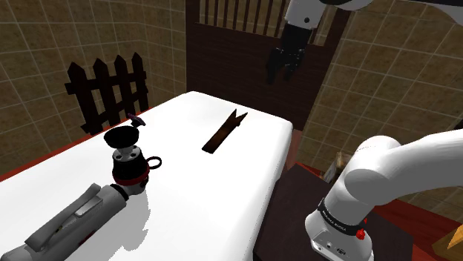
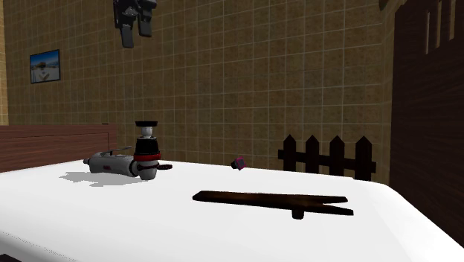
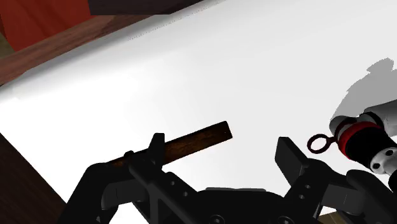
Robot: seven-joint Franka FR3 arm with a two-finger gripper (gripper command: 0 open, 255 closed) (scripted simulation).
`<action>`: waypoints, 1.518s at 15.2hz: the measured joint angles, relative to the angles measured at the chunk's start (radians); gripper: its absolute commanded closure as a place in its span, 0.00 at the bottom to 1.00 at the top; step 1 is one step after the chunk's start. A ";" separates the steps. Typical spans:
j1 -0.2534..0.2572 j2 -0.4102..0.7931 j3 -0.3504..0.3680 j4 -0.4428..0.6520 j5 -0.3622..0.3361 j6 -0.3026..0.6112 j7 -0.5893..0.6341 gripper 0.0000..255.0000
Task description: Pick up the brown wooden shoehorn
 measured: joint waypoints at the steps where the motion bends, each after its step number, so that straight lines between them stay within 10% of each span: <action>1: 0.000 0.000 0.000 0.000 0.000 0.000 0.000 0.00; 23: -0.178 0.633 0.252 -0.026 -0.044 0.634 0.763 0.00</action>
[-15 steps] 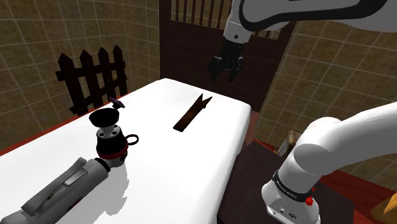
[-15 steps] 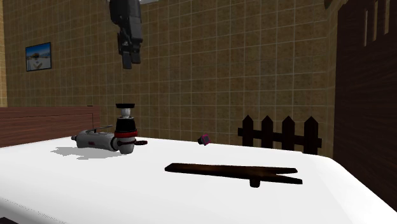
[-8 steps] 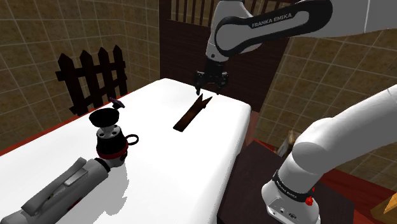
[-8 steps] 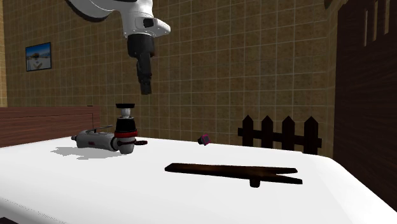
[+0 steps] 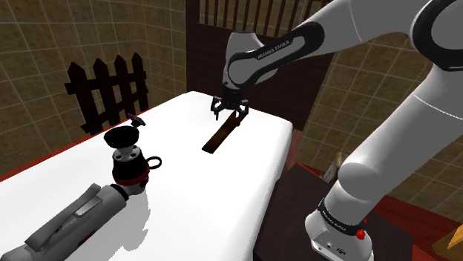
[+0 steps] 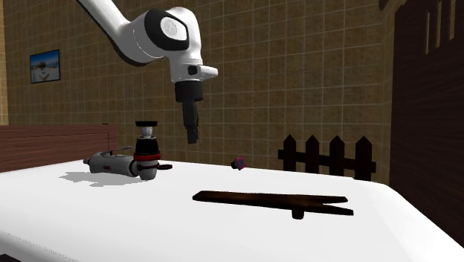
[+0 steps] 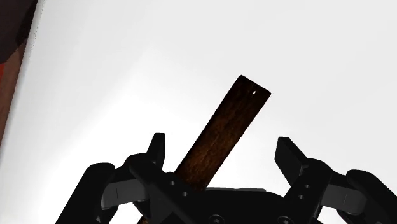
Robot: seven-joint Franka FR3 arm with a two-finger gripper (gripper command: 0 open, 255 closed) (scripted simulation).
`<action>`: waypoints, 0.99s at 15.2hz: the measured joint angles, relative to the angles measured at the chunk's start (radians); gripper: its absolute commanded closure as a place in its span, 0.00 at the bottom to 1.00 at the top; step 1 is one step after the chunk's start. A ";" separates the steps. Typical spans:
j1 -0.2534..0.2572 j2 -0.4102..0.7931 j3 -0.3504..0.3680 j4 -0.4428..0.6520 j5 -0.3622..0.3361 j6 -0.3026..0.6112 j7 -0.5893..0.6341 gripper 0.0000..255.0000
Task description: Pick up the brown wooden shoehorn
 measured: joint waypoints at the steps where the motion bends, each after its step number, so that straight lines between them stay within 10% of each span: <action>1: -0.008 0.040 0.003 0.015 -0.016 0.021 0.039 0.00; 15: 0.002 0.484 -0.069 0.229 -0.202 0.206 0.479 0.00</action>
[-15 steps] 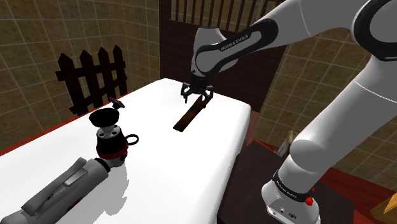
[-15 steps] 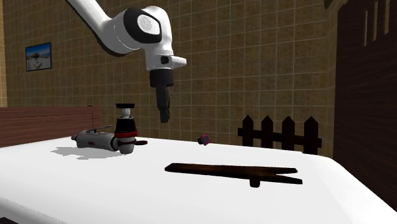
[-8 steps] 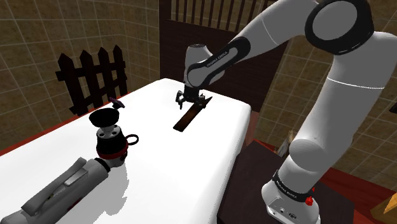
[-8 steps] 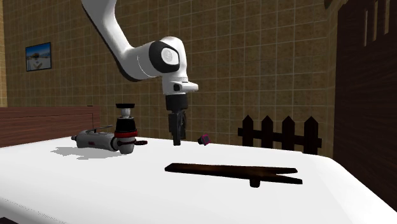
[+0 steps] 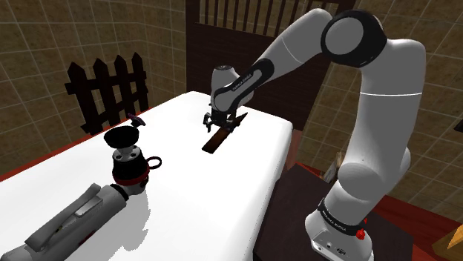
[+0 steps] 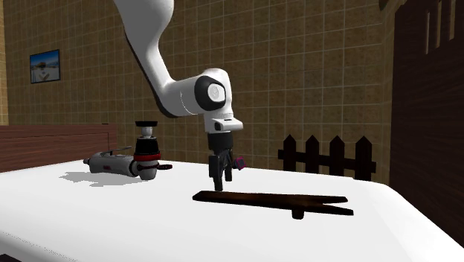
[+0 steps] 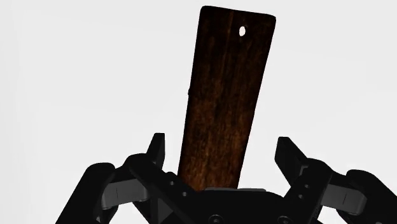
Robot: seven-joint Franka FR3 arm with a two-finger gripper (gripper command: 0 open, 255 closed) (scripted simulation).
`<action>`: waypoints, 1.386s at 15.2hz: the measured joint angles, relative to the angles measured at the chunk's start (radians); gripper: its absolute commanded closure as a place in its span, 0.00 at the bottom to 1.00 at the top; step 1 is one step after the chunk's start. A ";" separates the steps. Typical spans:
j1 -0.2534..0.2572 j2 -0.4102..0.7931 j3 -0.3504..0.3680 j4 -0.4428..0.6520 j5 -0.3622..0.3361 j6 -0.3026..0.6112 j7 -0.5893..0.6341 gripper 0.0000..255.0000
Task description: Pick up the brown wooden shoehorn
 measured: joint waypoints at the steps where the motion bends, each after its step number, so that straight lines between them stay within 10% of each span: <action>1: 0.003 0.012 -0.003 0.002 -0.005 0.009 0.007 0.00; 5: 0.011 0.058 -0.015 0.005 -0.025 0.051 0.023 0.00; 6: 0.011 0.062 -0.016 0.004 -0.027 0.055 0.024 1.00; 21: 0.004 0.023 -0.006 0.003 -0.010 0.020 0.011 1.00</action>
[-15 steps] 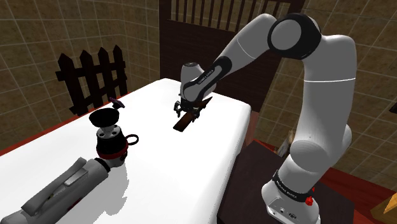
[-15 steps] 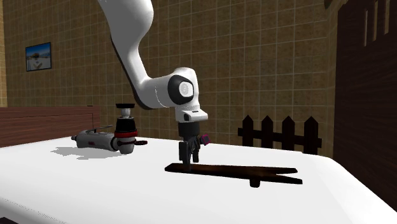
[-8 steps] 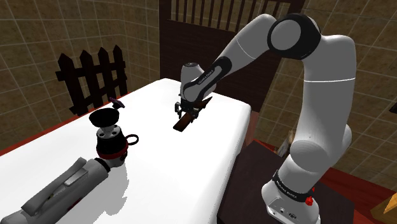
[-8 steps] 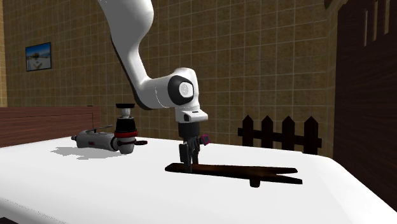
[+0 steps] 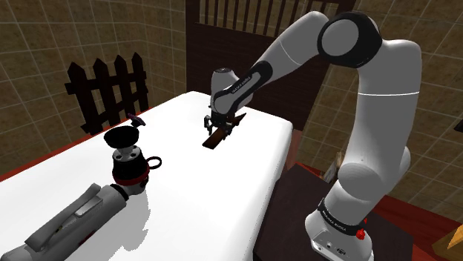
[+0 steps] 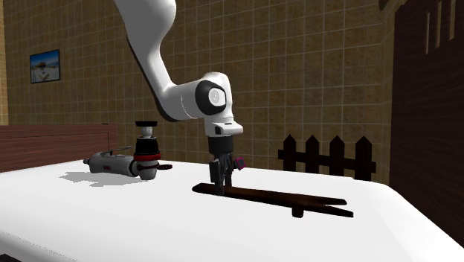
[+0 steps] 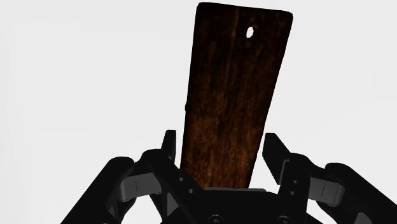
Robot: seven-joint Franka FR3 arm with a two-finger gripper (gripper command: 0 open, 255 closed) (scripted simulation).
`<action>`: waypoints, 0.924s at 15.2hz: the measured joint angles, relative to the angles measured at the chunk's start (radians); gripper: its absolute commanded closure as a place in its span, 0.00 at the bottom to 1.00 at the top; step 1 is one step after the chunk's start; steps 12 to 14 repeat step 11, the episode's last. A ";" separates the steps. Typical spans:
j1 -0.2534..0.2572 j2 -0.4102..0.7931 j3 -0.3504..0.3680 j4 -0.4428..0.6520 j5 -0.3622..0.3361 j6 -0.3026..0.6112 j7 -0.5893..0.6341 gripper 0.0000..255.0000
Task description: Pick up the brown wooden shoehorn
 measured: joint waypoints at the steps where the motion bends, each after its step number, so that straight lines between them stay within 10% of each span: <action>1: -0.002 -0.009 0.002 0.001 0.005 -0.010 -0.005 1.00; 14: -0.016 -0.104 0.023 0.016 0.049 -0.116 -0.040 1.00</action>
